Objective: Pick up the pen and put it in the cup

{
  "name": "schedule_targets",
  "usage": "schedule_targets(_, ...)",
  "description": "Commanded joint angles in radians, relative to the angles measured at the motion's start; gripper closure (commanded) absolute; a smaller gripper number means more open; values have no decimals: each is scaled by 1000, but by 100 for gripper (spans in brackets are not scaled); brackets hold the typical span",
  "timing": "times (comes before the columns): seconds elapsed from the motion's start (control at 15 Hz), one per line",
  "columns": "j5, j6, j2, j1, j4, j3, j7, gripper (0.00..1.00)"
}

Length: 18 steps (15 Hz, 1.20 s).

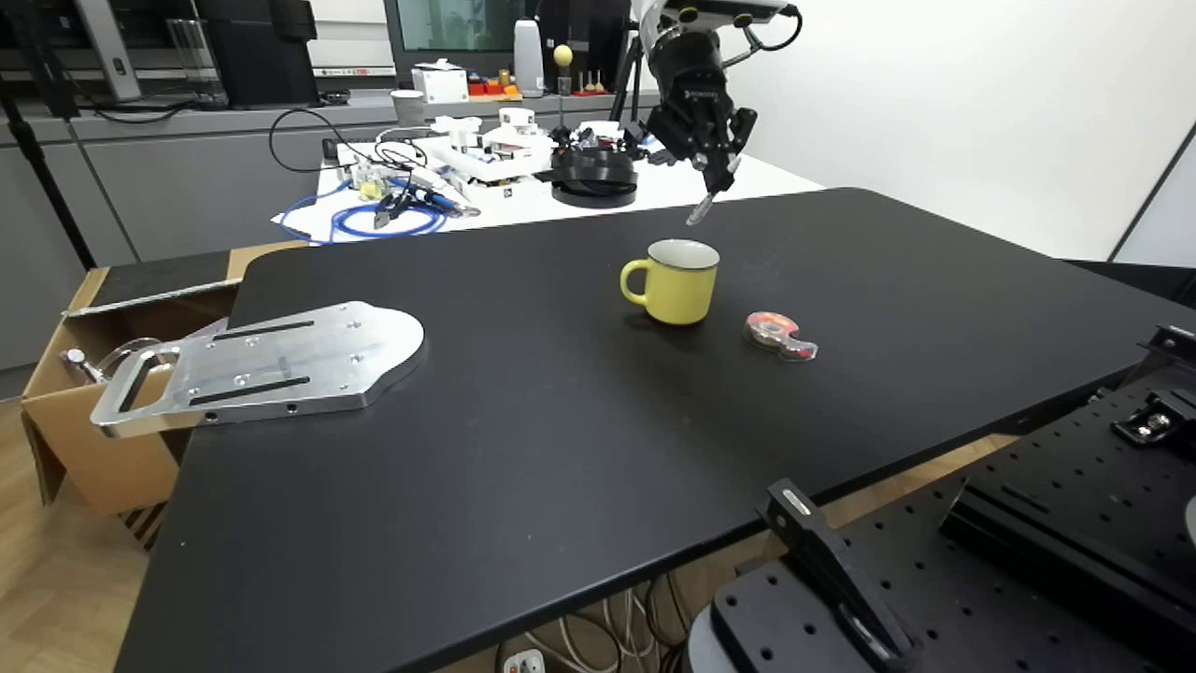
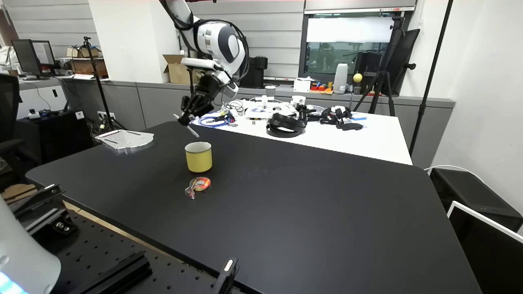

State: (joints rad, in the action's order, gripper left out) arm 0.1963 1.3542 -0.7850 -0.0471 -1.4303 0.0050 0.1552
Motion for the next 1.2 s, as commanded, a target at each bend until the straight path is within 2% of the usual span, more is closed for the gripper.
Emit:
schedule_targets(0.0,19,24,-38,7,28,1,18,97)
schedule_targets(0.53,16,159,-89,10,3,-6,30,97)
schedule_targets(0.6,16,178,-91,10,-3,-6,33,64)
schedule_targets(0.73,16,198,-91,10,-6,-4,33,56)
schedule_targets(1.13,33,175,-48,22,13,9,14,15)
